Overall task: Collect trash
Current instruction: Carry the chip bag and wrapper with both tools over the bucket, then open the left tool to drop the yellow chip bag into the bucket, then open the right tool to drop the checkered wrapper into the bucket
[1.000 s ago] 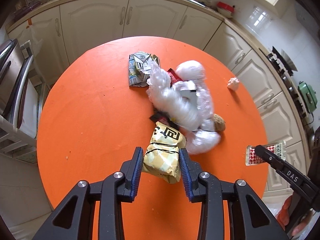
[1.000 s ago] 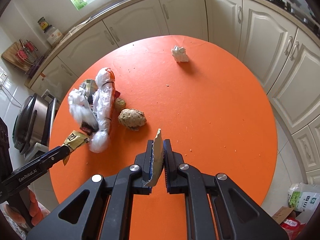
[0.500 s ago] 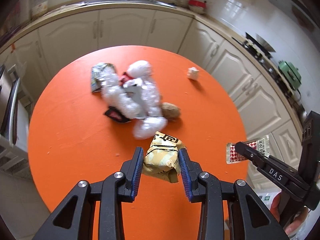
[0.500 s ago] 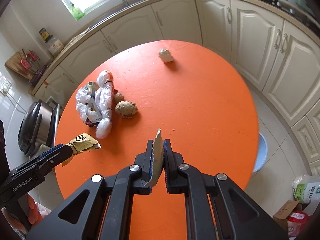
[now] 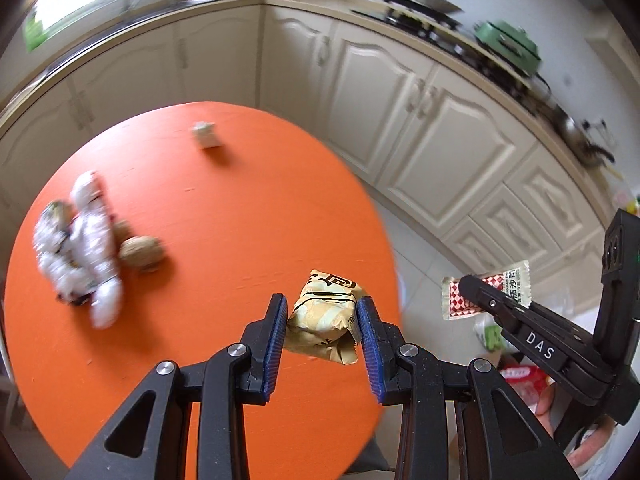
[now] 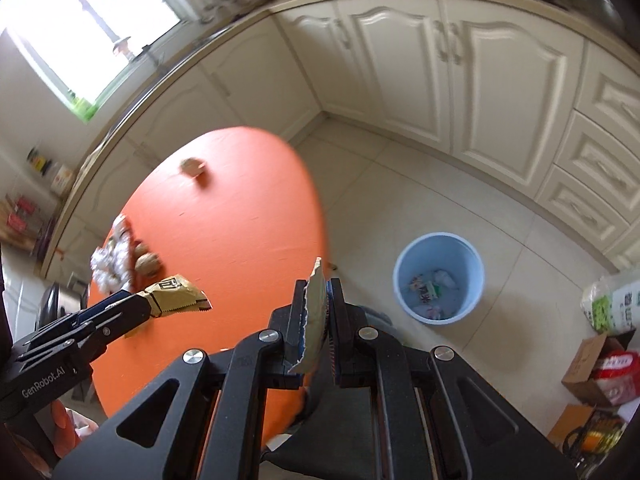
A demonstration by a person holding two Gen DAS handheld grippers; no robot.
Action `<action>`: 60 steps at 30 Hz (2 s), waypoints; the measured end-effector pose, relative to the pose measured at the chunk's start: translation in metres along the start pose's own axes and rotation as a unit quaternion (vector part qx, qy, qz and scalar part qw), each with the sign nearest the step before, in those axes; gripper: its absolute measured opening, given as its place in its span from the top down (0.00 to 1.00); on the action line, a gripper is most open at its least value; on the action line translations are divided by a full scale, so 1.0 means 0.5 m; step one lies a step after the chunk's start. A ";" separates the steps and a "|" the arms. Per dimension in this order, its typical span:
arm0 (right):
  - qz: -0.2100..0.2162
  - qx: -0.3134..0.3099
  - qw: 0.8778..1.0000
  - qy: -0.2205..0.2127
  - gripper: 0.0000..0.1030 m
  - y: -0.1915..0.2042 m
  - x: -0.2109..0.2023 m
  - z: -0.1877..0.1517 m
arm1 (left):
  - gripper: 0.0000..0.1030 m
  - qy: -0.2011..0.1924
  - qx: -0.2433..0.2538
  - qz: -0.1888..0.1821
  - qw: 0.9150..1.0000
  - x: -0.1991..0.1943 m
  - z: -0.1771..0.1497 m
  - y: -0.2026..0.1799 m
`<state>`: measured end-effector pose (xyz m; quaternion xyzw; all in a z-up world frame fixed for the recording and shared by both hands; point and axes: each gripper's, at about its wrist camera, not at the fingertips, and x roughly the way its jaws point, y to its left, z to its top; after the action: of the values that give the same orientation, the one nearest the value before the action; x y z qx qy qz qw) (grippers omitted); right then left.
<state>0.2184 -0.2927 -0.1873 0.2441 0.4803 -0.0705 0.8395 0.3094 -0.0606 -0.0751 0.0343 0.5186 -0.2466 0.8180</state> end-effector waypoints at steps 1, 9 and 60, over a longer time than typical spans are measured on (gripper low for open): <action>-0.004 0.010 1.000 -0.002 0.92 -0.023 -0.005 0.004 | 0.69 0.007 0.010 -0.004 1.000 0.022 0.018 -0.019; -0.057 0.092 0.994 -0.011 0.92 -0.215 -0.029 0.030 | 0.69 0.047 0.092 -0.024 0.994 0.154 0.128 -0.179; -0.063 0.115 0.991 -0.003 0.29 -0.275 0.061 0.188 | 0.37 0.046 0.108 0.033 0.993 0.397 0.310 -0.294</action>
<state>0.2586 -0.4538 -0.2206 0.3085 0.4810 -0.1787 0.8009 0.4415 -0.3107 -0.1463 0.1508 0.5245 -0.2717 0.7927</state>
